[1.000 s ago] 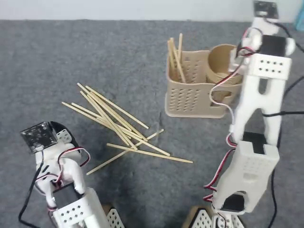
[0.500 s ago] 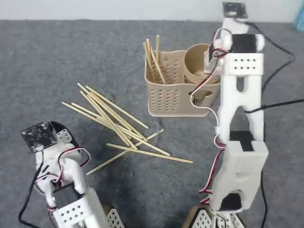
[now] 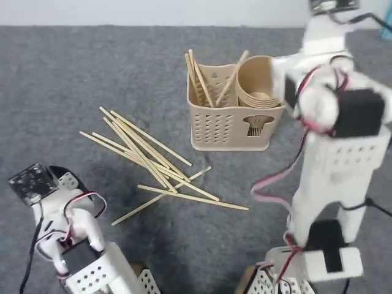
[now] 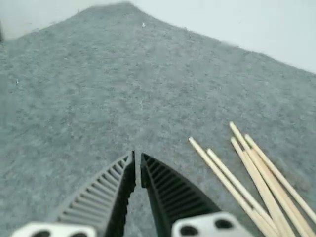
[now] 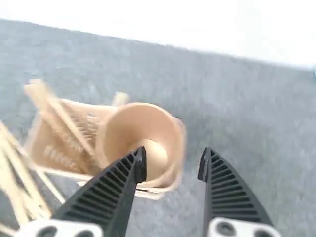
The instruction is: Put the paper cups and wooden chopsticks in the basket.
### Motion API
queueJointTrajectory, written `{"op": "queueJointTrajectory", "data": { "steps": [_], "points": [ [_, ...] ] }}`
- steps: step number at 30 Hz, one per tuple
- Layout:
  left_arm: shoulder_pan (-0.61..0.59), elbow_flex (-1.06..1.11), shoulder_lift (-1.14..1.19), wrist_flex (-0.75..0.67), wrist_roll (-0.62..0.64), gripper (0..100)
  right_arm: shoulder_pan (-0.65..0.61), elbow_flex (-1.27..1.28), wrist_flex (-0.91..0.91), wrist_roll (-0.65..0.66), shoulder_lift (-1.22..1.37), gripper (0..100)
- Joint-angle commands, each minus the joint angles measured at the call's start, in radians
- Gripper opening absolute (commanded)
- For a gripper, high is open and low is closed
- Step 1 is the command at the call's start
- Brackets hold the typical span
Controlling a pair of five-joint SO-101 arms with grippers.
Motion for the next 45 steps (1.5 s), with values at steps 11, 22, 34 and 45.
{"op": "queueJointTrajectory", "data": {
  "steps": [11,22,34,45],
  "points": [
    [-0.233,-0.056,-0.009,-0.028,0.014,12,-0.693,-0.037,-0.028,0.204,-0.019,18.8],
    [-0.239,-0.004,-0.011,0.055,-0.052,12,-0.647,-0.04,-0.302,0.199,0.463,18.8],
    [-0.087,0.012,-0.011,0.08,-0.035,12,-0.622,-0.043,-0.556,0.123,0.788,18.8],
    [-0.054,0.013,-0.011,0.084,-0.035,12,-0.621,-0.043,-0.69,0.126,0.987,18.7]
  ]
}}
